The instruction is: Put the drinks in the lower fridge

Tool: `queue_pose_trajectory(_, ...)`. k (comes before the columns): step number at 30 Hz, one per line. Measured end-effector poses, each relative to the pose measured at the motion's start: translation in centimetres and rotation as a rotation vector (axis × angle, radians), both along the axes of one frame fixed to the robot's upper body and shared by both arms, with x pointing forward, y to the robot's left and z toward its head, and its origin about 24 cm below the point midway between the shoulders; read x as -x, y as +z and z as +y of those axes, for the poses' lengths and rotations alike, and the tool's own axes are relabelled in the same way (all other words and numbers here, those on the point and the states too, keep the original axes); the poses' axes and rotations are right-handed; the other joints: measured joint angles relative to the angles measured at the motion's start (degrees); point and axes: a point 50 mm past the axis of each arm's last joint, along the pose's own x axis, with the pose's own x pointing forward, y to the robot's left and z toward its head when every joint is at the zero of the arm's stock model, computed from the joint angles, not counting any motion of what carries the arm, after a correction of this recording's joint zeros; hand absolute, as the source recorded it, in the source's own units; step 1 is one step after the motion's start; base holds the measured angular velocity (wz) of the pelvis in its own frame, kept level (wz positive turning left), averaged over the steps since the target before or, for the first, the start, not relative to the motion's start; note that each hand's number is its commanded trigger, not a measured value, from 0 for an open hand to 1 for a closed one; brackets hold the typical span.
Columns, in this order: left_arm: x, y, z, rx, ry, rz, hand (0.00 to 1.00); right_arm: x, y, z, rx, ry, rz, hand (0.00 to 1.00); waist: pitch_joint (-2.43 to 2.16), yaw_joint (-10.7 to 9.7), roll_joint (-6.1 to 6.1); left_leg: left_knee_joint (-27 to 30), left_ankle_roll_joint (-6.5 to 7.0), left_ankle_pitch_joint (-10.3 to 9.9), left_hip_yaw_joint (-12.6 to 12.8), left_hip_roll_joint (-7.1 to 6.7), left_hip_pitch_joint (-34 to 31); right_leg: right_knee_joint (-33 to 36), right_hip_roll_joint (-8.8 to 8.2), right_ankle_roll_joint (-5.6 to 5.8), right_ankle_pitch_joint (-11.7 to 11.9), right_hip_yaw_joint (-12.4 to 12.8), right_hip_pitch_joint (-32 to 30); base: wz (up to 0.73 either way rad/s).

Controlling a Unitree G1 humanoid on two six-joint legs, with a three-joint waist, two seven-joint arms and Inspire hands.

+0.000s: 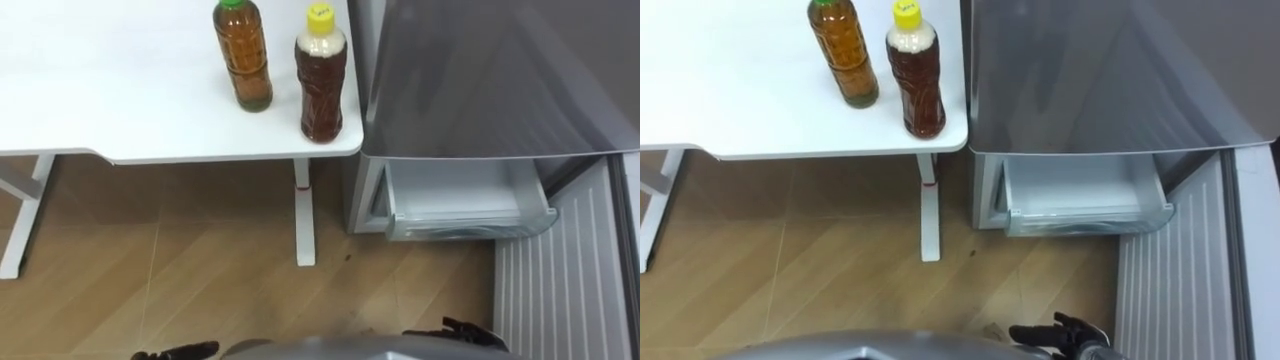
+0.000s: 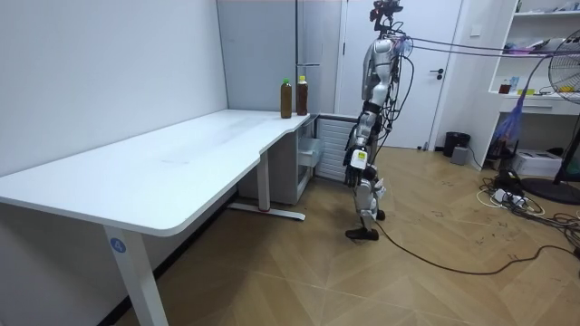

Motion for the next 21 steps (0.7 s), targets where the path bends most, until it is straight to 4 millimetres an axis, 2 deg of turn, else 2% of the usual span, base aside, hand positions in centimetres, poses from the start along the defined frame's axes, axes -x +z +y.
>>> queue_pose_trajectory(5, -1.4, 1.2, 1.6, -0.099, 0.163, -0.106, 0.00, 0.2, 0.0, -0.2, 0.001, -0.014, 0.002, 0.00, -0.02, 0.3, 0.11, -0.1, 0.00, 0.0, -0.2, -0.04, 0.4, -0.1, 0.00, 0.01, 0.0, 0.0, 0.3, -0.02)
queue_pose_trajectory(15, -5.1, 4.3, 3.4, -0.304, 0.225, -0.290, 0.00, 0.1, 0.1, -0.4, 0.020, 0.008, -0.016, 0.00, -0.42, 1.2, 0.18, 0.3, 0.01, 0.0, -0.8, -0.11, 0.3, -0.1, 0.02, 0.01, 0.0, -0.3, 0.5, 0.00)
queue_pose_trajectory(21, -9.1, 8.5, 4.1, -0.454, 0.253, -0.528, 0.00, -0.4, 0.4, -0.6, 0.038, 0.028, -0.061, 0.00, -0.51, 1.2, 0.43, 1.0, 0.01, 0.0, -2.5, -0.26, -0.2, 0.0, 0.08, 0.01, 0.0, -1.0, 0.3, 0.05)
